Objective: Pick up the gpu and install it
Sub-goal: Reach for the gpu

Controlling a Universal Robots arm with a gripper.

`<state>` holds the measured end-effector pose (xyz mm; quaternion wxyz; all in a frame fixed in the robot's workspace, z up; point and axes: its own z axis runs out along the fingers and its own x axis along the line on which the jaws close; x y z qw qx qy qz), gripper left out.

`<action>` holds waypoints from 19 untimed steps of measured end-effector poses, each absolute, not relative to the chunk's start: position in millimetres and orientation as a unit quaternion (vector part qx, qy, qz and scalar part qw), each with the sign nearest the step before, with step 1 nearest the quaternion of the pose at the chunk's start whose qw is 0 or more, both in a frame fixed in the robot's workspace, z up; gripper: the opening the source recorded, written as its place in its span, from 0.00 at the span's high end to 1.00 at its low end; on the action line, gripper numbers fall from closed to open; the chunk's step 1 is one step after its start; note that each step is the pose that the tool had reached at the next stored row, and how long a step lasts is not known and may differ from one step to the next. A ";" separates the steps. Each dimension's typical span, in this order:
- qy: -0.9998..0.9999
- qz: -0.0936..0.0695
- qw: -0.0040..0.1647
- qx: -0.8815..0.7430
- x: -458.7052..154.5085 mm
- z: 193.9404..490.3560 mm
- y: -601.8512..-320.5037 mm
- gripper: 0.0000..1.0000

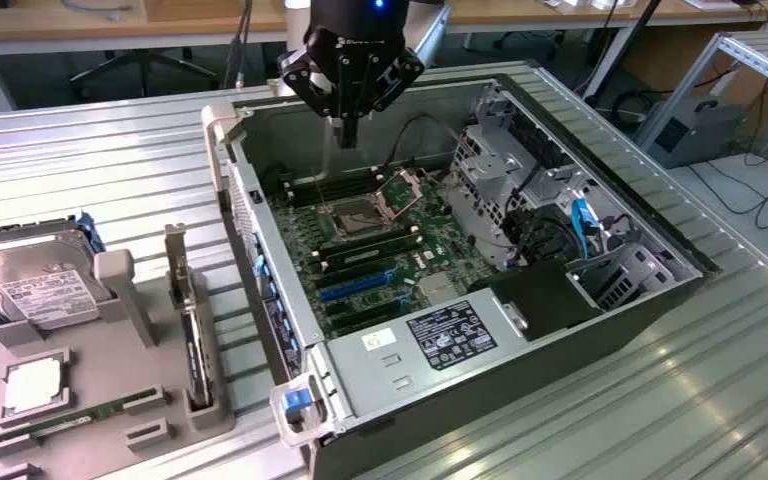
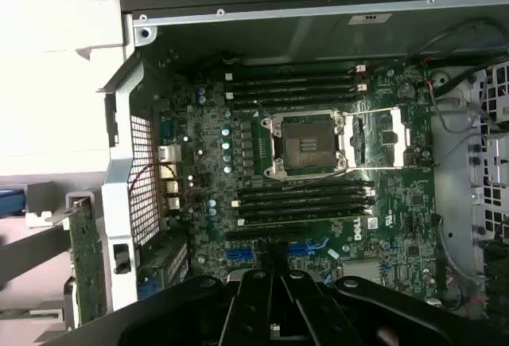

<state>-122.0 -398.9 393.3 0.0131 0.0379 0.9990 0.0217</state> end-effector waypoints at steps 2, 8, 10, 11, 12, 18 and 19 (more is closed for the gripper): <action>0.999 0.022 0.013 0.038 -121.9 393.3 -398.9 0.89; 0.999 0.022 0.013 0.038 -122.0 393.3 -398.9 0.89; 0.999 0.022 0.013 0.038 -121.9 393.3 -398.9 0.89; 0.999 0.022 0.013 0.038 -122.0 393.3 -398.9 0.89; 0.999 0.022 0.013 0.038 -122.0 393.3 -398.9 0.89; 0.999 0.022 0.013 0.038 -137.4 393.3 -398.9 0.89; 0.999 0.022 0.013 0.038 -141.5 393.3 -398.9 0.89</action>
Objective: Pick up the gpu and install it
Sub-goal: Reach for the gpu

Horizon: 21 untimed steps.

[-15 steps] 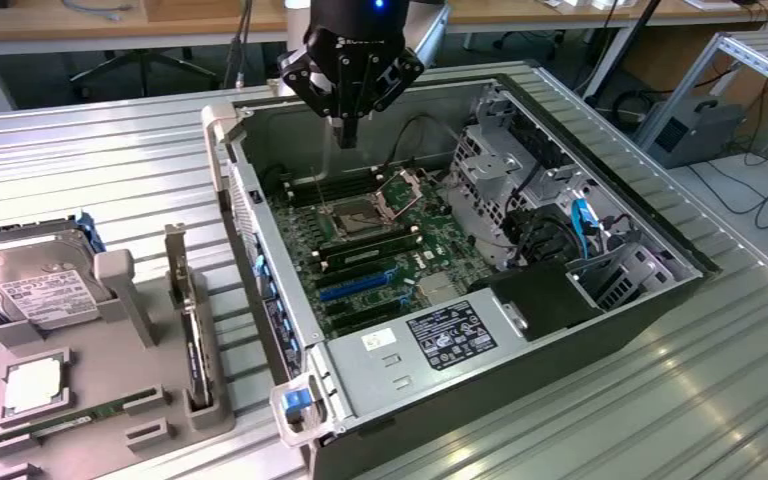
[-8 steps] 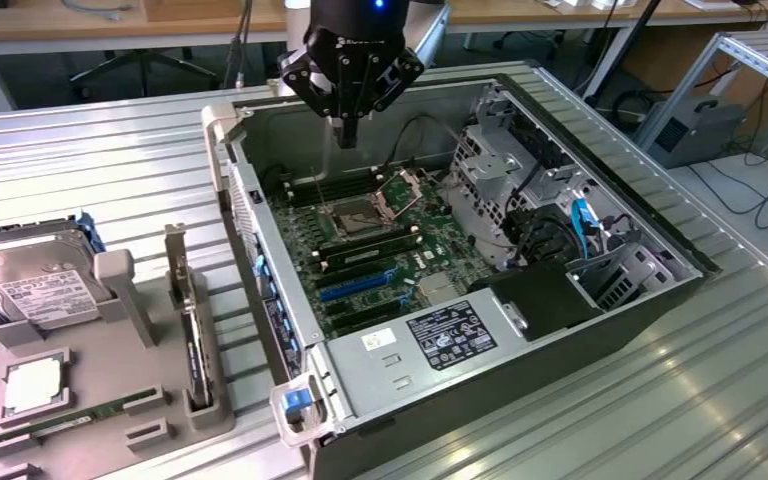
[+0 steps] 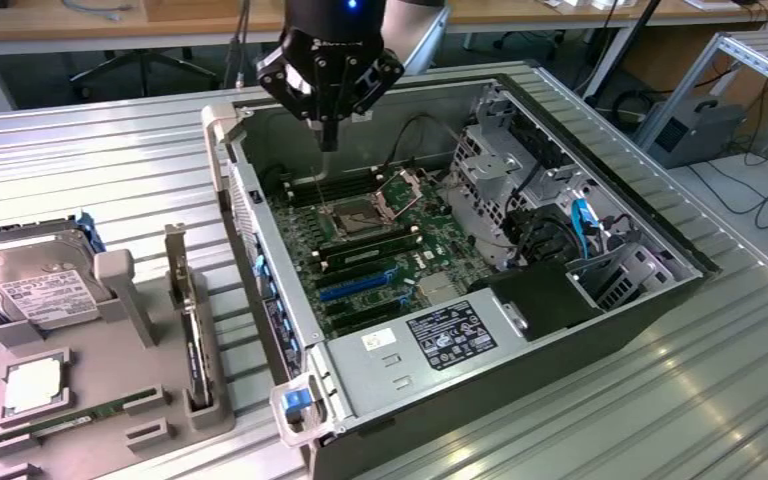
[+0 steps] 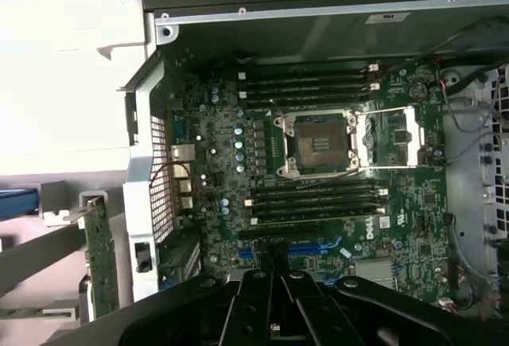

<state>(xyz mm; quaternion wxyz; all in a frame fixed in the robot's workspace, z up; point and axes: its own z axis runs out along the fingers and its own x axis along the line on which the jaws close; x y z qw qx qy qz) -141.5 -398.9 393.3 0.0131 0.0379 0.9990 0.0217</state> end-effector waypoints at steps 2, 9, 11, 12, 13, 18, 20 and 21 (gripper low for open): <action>0.999 0.022 0.013 0.038 -149.4 393.3 -398.9 0.89; 0.999 0.022 0.013 0.038 -184.9 393.3 -398.9 0.89; 0.999 0.022 0.013 0.038 -197.3 393.3 -398.9 0.89; 0.999 0.022 0.013 0.038 -201.3 393.3 -399.0 0.89; 0.999 0.022 0.013 0.038 -204.8 393.3 -398.9 0.89; 0.999 0.022 0.013 0.038 -231.2 393.3 -398.9 0.89; 0.999 0.022 0.013 0.038 -238.1 393.3 -399.0 0.89; 0.999 0.022 0.013 0.038 -241.5 393.3 -398.9 0.89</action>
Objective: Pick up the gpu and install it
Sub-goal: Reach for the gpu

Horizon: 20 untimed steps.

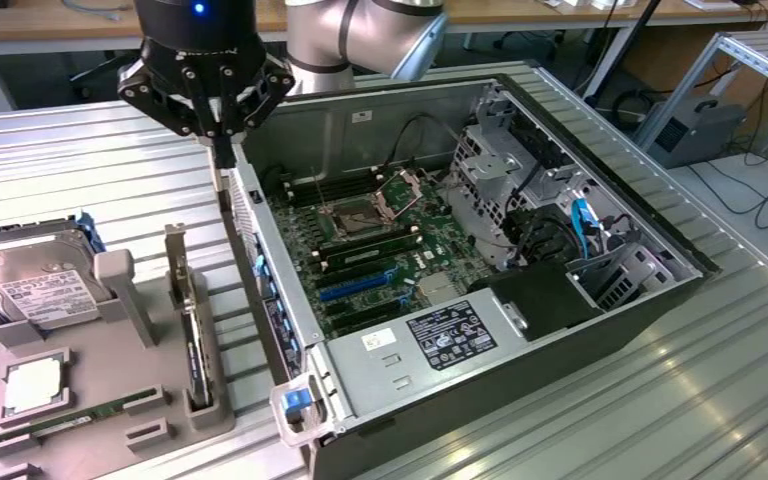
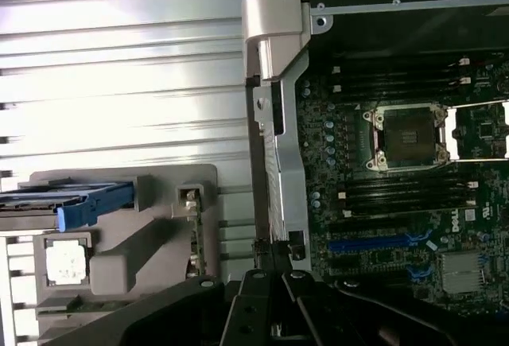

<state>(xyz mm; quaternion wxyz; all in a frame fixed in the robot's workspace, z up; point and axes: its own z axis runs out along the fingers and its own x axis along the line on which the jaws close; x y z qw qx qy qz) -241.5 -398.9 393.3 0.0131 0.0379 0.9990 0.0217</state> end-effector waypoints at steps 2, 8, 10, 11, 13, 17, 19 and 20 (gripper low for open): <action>0.999 0.022 0.013 0.038 -248.8 393.3 -398.9 0.89; 0.999 0.022 0.013 0.038 -274.3 393.3 -399.0 0.89; 0.999 0.022 0.013 0.038 -278.8 393.3 -398.9 0.89; 0.999 0.022 0.013 0.038 -281.2 393.3 -398.9 0.89; 0.999 0.022 0.013 0.038 -287.5 393.3 -398.9 0.89; 0.999 0.022 0.013 0.038 -292.1 393.3 -398.9 0.89; 0.999 0.022 0.013 0.038 -292.2 393.3 -399.1 0.89; 0.999 0.022 0.013 0.038 -292.4 393.3 -400.5 0.89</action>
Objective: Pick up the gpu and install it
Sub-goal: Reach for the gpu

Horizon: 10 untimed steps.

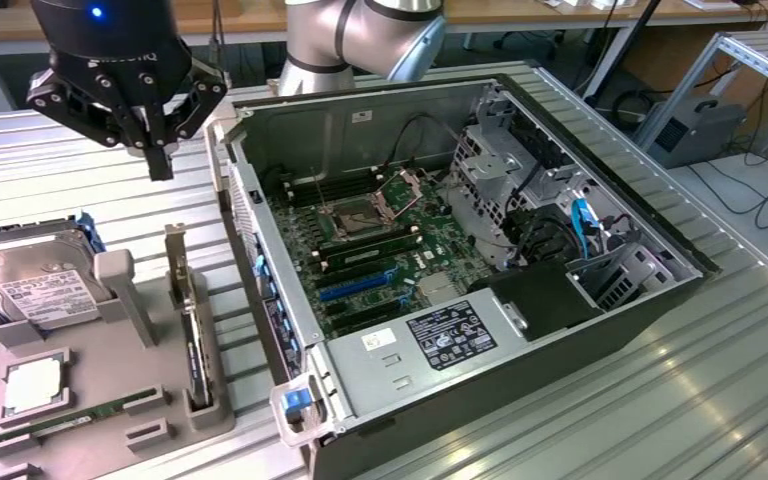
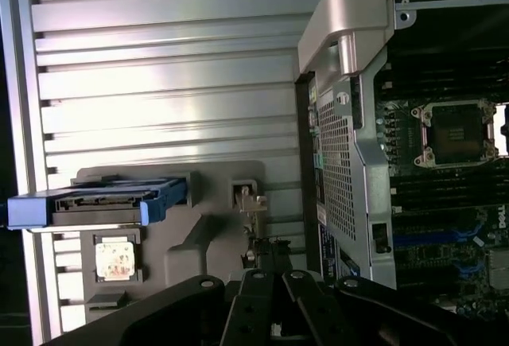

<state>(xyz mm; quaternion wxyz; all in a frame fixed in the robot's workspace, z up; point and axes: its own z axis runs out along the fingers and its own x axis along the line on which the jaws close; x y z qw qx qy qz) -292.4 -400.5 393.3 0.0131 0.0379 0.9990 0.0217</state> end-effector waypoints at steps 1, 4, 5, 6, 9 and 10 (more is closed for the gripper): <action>0.999 0.022 0.013 0.038 -292.6 393.3 -403.7 0.89; 0.999 0.022 0.013 0.038 -293.7 393.2 -415.4 0.89; 0.999 0.022 0.013 0.038 -294.1 393.3 -418.2 0.89; 0.999 0.022 0.013 0.038 -294.4 393.3 -421.0 0.89; 0.999 0.022 0.013 0.038 -295.8 393.2 -433.2 0.89; 0.999 0.022 0.013 0.038 -296.1 393.3 -436.2 0.89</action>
